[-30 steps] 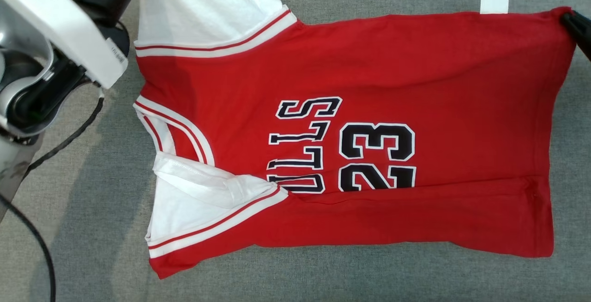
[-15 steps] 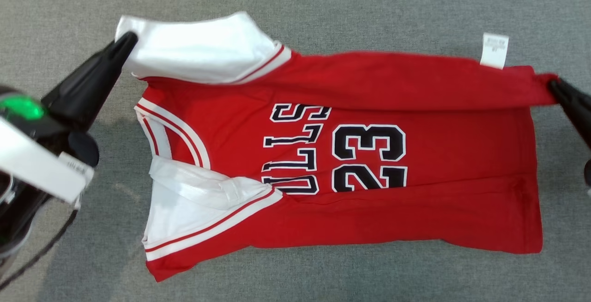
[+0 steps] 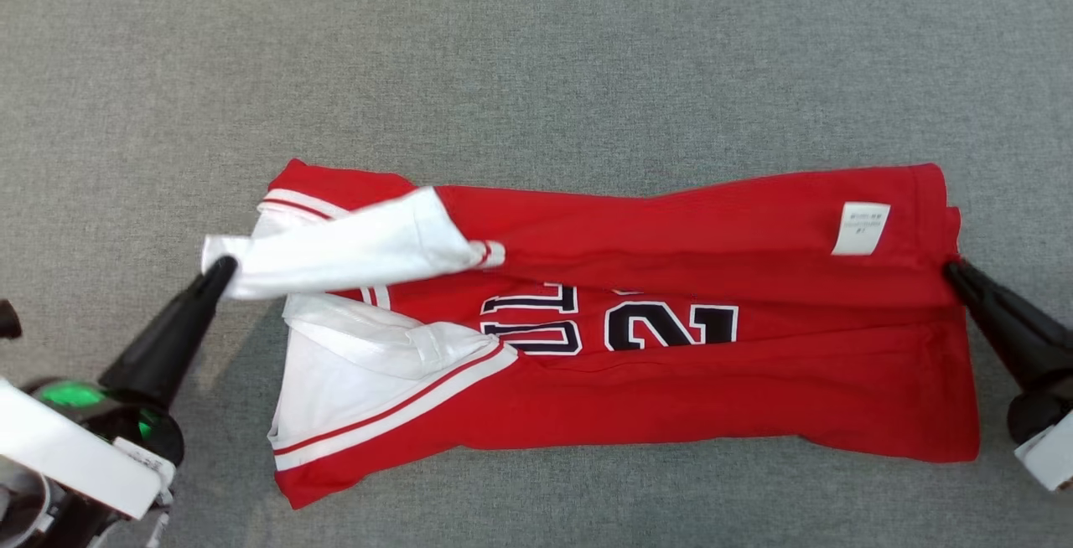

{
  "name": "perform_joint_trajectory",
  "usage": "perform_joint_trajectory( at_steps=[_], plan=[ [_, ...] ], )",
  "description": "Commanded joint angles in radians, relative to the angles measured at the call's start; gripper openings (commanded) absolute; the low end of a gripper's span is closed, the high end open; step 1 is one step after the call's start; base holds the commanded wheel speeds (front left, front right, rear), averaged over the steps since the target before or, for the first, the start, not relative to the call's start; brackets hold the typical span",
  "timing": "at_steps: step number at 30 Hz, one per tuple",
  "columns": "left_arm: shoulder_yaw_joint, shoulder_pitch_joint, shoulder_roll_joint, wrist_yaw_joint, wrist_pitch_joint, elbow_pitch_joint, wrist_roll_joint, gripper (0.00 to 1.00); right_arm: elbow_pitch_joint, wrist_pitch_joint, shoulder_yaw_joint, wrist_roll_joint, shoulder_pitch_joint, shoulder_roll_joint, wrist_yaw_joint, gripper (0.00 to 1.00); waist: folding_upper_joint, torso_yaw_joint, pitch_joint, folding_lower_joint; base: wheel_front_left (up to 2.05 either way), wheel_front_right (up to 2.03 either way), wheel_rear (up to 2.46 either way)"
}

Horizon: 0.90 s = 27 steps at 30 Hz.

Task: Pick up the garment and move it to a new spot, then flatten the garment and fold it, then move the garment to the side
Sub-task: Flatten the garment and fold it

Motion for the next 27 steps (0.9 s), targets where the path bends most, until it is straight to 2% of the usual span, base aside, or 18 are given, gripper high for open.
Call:
perform_joint_trajectory(
  at_steps=[1,2,3,4,5,10,12,14,17,20,23,27],
  plan=[
    [-0.005,0.011,-0.007,-0.009,0.0,0.013,-0.013,0.0,0.005,0.001,-0.003,-0.01,0.016,0.009,0.0,0.0,-0.0001,0.0,0.0,0.0,0.0,0.0,0.0],
    [-0.013,0.016,-0.018,-0.012,0.002,0.028,-0.019,0.0,0.011,0.005,-0.004,-0.017,0.024,0.02,0.0,0.04,-0.0001,0.0,-0.002,0.0,0.0,0.0,0.0],
    [-0.019,0.017,-0.031,-0.019,0.0,0.043,-0.027,0.46,0.016,0.003,-0.009,-0.018,0.033,0.036,0.0,0.38,-0.0001,0.0,-0.003,0.0,0.0,0.0,0.0],
    [-0.028,0.017,-0.045,-0.024,0.002,0.057,-0.035,0.98,0.021,0.002,-0.012,-0.017,0.044,0.051,0.0,0.82,-0.0001,0.0,-0.004,0.0,0.0,0.0,0.0],
    [-0.032,0.016,-0.055,-0.026,-0.002,0.074,-0.035,1.0,0.026,0.001,-0.017,-0.026,0.057,0.059,0.0,1.0,-0.0001,0.0,-0.006,0.0,0.0,0.0,0.0],
    [-0.036,0.003,-0.115,-0.024,-0.062,0.143,-0.002,1.0,0.03,-0.009,-0.068,-0.056,0.128,0.117,0.0,1.0,-0.0001,-0.003,-0.016,0.0,0.0,0.0,0.0],
    [-0.018,0.0,-0.142,-0.018,-0.112,0.157,0.012,1.0,0.02,-0.017,-0.126,-0.08,0.156,0.149,0.0,1.0,-0.0001,-0.007,-0.023,0.0,0.0,0.0,0.0],
    [-0.005,0.003,-0.158,0.009,-0.144,0.167,0.052,1.0,0.03,-0.024,-0.223,-0.13,0.188,0.194,0.0,1.0,-0.0001,-0.015,-0.031,0.0,0.0,0.0,0.0],
    [0.057,-0.006,-0.198,0.1,-0.181,0.167,0.148,1.0,0.03,-0.028,-0.401,-0.255,0.234,0.318,0.0,1.0,-0.0001,-0.026,-0.045,0.0,0.0,0.0,0.0],
    [0.112,-0.014,-0.257,0.22,-0.188,0.144,0.305,1.0,-0.009,-0.029,-0.53,-0.388,0.268,0.454,0.0,1.0,-0.0001,-0.037,-0.061,0.0,0.0,0.0,0.0],
    [0.15,-0.022,-0.323,0.32,-0.189,0.102,0.476,1.0,-0.049,-0.024,-0.611,-0.511,0.281,0.571,0.0,1.0,-0.0001,-0.041,-0.077,0.0,0.0,0.0,0.0],
    [0.147,-0.019,-0.393,0.399,-0.189,0.063,0.666,1.0,-0.086,0.005,-0.671,-0.644,0.264,0.69,0.0,1.0,-0.0001,-0.042,-0.096,0.0,0.0,0.0,0.0]
  ],
)
